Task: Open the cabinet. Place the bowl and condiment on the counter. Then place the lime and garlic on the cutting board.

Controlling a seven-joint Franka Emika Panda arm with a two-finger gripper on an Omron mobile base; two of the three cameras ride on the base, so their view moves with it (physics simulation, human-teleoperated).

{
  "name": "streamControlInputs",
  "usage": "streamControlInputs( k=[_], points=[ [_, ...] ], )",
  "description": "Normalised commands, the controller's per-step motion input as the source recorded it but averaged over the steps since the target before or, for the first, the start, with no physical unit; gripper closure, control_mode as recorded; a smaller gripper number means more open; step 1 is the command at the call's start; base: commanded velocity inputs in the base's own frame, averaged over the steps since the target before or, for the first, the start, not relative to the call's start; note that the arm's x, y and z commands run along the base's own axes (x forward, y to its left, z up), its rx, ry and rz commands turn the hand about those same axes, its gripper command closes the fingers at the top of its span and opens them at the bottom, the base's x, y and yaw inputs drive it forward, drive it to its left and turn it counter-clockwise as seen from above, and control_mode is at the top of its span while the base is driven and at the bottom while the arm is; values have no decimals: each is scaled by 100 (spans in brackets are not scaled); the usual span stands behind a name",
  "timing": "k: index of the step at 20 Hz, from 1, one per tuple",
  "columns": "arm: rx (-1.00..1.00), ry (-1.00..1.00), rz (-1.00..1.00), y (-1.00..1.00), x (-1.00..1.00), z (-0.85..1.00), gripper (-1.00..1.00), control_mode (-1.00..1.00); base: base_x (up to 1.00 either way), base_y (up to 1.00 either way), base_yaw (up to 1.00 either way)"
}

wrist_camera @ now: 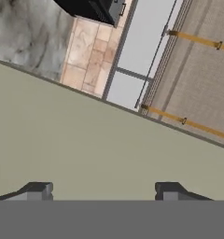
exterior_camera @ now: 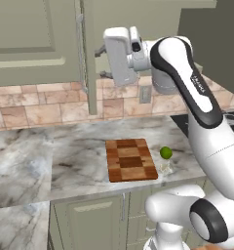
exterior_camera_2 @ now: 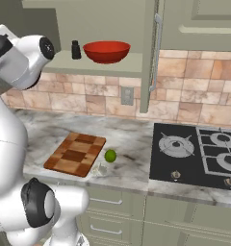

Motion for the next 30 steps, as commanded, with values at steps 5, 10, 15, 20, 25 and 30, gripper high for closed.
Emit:
streamControlInputs(
  k=[5, 10, 15, 20, 25, 30],
  points=[
    [-7, 4, -6, -18, 0, 0, -100, -100, 0, 0, 0],
    [-7, 6, -13, -27, 2, 0, -100, -100, 0, 0, 0],
    [-1, 3, -17, -26, 5, 0, -100, -100, 0, 0, 0],
    [0, 3, -17, -30, 10, 0, -100, -100, 0, 0, 0],
    [0, 7, -17, -34, 9, 0, -100, -100, 0, 0, 0],
    [0, 14, -16, -34, 11, 0, -100, -100, 0, 0, 0]
  ],
)
